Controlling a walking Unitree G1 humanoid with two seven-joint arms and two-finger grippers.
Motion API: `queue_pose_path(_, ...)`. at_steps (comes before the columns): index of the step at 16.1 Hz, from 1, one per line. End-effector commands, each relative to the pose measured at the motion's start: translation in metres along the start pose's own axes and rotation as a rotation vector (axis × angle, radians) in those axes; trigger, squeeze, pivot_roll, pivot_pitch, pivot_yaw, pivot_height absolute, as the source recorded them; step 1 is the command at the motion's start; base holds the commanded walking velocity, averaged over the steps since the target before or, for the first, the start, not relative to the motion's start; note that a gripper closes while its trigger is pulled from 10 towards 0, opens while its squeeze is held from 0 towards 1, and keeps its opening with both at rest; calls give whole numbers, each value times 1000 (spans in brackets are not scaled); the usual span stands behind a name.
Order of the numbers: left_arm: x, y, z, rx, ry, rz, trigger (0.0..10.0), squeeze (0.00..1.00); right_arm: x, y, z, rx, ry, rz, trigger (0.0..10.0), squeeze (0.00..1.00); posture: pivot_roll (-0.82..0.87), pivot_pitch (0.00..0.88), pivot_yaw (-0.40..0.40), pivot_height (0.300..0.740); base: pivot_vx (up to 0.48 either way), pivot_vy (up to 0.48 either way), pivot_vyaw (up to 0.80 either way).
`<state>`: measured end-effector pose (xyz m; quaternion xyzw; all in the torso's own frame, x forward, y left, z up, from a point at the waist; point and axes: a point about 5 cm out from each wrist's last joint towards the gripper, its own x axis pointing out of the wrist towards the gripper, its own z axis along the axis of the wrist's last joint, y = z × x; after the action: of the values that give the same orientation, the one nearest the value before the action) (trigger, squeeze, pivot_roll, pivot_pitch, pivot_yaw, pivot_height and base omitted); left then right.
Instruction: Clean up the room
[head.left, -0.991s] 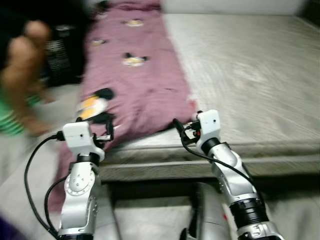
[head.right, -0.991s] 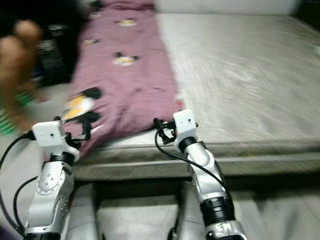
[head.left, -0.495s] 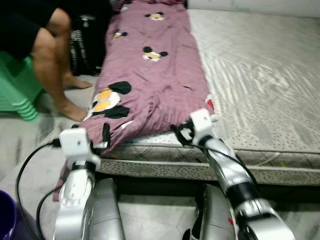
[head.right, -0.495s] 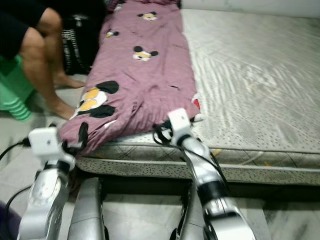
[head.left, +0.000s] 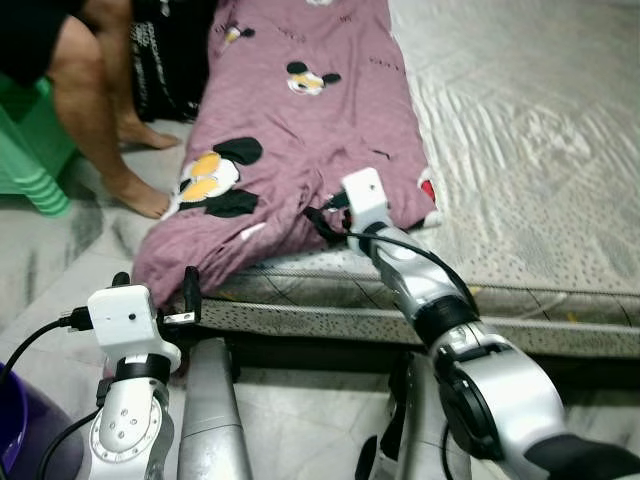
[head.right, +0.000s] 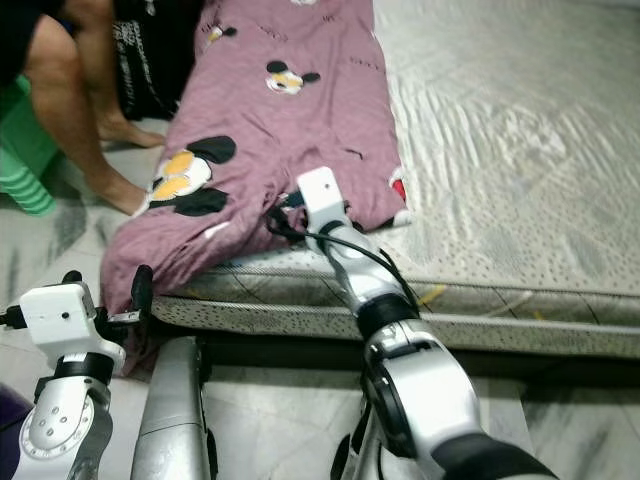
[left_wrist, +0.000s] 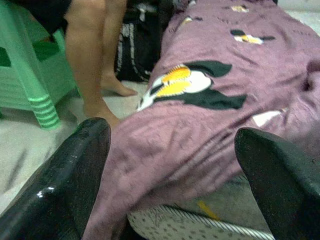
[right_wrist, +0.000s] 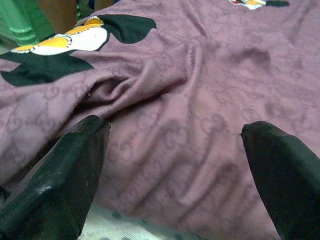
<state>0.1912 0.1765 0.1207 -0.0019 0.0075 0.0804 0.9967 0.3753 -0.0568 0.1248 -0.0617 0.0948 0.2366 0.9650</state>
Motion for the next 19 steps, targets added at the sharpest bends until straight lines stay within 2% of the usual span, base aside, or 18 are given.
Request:
queue_pose_path(1, -4, -4, 6, -4, -7, -10, 10000, 0, 4, 3, 7, 21, -14, -12, 10000, 0, 206, 172, -62, 508, 0, 0, 0)
queue_pose_path(4, -18, -9, 12, -19, 5, -27, 10000, 0, 9, 12, 11, 48, -17, -26, 10000, 0, 215, 217, -54, 508, 0, 0, 0)
queue_pose_path(8, -22, -14, 14, -25, 31, -36, 10000, 0, 13, 19, 15, 126, 3, -52, 10000, 0, 199, 249, -46, 508, 0, 0, 0)
queue_pose_path(9, -23, -15, 14, -26, 37, -41, 10000, 0, 14, 23, 15, 149, 8, -45, 9098, 0, 197, 253, -45, 508, 0, 0, 0)
queue_pose_path(10, -23, -15, 14, -24, 42, -44, 10000, 0, 15, 27, 15, 159, 8, -37, 0, 0, 196, 255, -45, 508, 0, 0, 0)
queue_pose_path(11, -23, -15, 14, -18, 48, -44, 10000, 0, 16, 36, 16, 173, 6, -18, 0, 0, 196, 259, -46, 508, 0, 0, 0)
queue_pose_path(14, -23, -14, 13, -13, 55, -40, 10000, 0, 16, 42, 11, 185, 23, -6, 0, 0, 198, 257, -49, 508, 0, 0, 0)
queue_pose_path(15, -22, -15, 12, -11, 59, -39, 10000, 0, 14, 40, 2, 195, 50, -5, 0, 0, 193, 251, -53, 508, 0, 0, 0)
queue_pose_path(19, -16, -16, 12, -9, 51, -38, 10000, 0, 9, 27, -11, 235, 82, -26, 0, 0, 185, 233, -61, 508, 0, 0, 0)
